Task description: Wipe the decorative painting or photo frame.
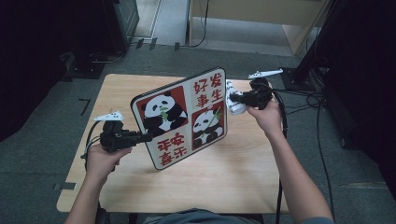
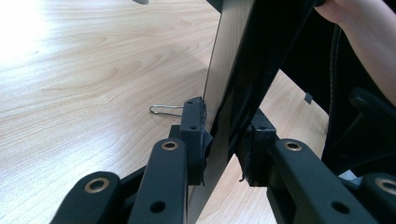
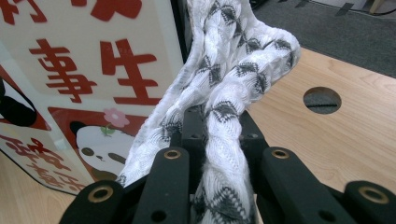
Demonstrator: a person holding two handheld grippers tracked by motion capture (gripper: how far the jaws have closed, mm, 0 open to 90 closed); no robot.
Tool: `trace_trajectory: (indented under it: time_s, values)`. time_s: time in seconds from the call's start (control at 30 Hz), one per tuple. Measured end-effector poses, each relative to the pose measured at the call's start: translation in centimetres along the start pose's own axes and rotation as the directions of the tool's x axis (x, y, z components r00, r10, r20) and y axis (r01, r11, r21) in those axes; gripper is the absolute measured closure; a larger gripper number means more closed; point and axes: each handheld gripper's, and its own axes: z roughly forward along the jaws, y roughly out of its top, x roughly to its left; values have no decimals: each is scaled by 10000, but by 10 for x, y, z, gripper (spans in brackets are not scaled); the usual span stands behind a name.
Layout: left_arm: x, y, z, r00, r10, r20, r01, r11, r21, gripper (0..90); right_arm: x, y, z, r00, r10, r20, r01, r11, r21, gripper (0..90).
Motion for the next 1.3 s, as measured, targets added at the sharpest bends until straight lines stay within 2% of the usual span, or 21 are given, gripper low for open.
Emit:
trace_trajectory:
  time_s: [0.47, 0.63, 0.8, 1.3]
  values:
    - [-1, 0, 2, 9999, 0, -166, 0, 10000, 32, 743, -6, -24, 7, 9993, 292, -228, -292, 9996, 12, 794]
    - [-1, 0, 4, 9999, 0, -123, 1, 9999, 105, 742, -8, -31, 12, 9994, 294, -162, -291, 9995, 158, 794]
    - [-1, 0, 8, 10000, 28, -76, -26, 9998, 206, 742, -9, -33, 14, 9988, 442, -202, -441, 9990, 90, 794]
    - [-1, 0, 8, 10000, -13, 77, 11, 9997, 261, 754, -11, -50, 17, 9989, 444, -136, -444, 9990, 45, 793]
